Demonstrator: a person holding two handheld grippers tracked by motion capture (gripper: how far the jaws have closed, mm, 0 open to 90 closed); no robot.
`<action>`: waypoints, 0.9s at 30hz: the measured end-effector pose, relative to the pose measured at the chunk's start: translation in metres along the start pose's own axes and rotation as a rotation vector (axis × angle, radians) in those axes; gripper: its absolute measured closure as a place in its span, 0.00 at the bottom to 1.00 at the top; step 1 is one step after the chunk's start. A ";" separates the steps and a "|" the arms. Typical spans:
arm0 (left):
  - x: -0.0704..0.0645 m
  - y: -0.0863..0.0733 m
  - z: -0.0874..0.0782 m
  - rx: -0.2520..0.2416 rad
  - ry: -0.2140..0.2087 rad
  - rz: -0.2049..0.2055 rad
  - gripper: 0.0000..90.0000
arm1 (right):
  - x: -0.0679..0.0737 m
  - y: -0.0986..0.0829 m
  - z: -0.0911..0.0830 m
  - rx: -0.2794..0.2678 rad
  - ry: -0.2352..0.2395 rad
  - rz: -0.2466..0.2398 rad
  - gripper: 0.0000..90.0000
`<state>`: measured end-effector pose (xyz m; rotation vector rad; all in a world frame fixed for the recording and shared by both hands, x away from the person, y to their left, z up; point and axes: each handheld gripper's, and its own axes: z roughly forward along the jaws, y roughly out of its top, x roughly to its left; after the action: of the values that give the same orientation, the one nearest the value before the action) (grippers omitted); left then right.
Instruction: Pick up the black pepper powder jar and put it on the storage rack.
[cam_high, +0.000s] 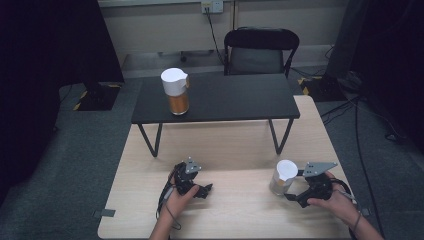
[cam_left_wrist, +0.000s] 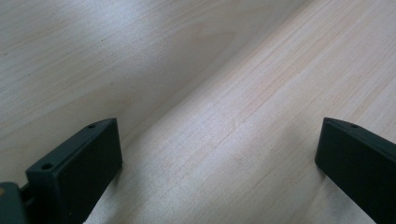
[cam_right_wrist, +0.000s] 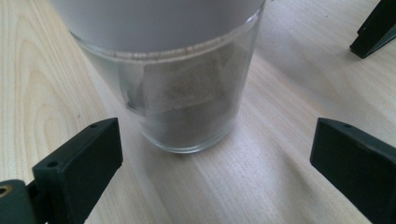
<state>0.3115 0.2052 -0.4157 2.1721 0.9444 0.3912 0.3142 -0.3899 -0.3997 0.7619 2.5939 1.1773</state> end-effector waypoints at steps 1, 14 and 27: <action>0.000 0.000 0.000 0.000 0.000 0.000 0.00 | 0.001 0.000 0.000 -0.003 -0.003 0.004 0.01; 0.000 0.001 0.000 0.004 0.000 0.005 0.00 | 0.010 0.004 -0.001 -0.071 0.005 0.014 0.01; 0.000 0.001 0.000 0.003 0.000 0.005 0.00 | 0.016 0.009 0.003 -0.106 0.005 -0.015 0.08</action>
<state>0.3118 0.2053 -0.4151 2.1780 0.9405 0.3922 0.3054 -0.3746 -0.3942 0.7167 2.5134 1.3018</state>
